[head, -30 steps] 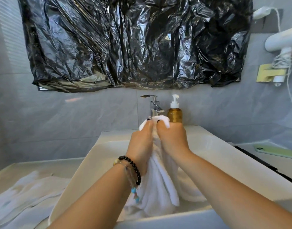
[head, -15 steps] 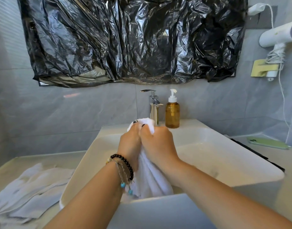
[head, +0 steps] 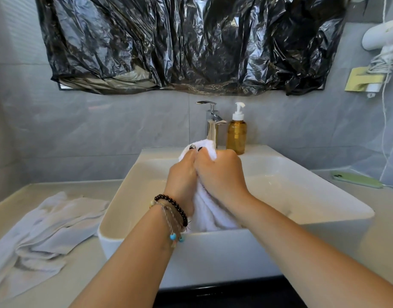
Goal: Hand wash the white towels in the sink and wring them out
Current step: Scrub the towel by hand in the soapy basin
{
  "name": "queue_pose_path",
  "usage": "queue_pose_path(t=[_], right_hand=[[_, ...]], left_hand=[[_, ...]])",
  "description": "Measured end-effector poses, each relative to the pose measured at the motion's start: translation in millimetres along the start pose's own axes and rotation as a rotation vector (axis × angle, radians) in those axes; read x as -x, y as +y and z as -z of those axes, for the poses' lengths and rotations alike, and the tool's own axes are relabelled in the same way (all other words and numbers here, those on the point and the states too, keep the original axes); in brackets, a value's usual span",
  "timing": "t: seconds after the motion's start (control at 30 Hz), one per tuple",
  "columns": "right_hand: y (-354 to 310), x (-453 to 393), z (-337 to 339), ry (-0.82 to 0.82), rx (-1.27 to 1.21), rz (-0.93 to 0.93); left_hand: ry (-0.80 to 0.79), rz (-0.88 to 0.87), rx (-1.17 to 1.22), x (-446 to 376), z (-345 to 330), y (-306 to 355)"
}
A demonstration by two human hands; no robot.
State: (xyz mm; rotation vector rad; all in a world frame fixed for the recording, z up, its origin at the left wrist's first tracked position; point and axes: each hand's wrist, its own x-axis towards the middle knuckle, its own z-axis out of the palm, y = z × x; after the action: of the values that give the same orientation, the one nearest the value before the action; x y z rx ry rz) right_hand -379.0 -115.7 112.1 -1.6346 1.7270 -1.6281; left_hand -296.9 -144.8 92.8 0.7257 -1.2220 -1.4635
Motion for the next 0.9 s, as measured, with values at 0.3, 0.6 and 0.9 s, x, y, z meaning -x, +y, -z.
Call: queue_pose_path(t=[0.3,0.6,0.9], right_hand=[[-3.4,12.4,-9.3,0.053,0.074,0.07],[2.0,-8.1,-12.3,0.06,0.06,-0.046],[3.9,-33.0,-8.2,0.077,-0.03,-0.13]], left_hand=[[0.069,-0.001,0.012,-7.0,6.8,-3.5],[0.065,-0.037,-0.018,-10.5,3.4,-3.3],[0.076,-0.007,0.022,-4.6,-3.9,0.1]])
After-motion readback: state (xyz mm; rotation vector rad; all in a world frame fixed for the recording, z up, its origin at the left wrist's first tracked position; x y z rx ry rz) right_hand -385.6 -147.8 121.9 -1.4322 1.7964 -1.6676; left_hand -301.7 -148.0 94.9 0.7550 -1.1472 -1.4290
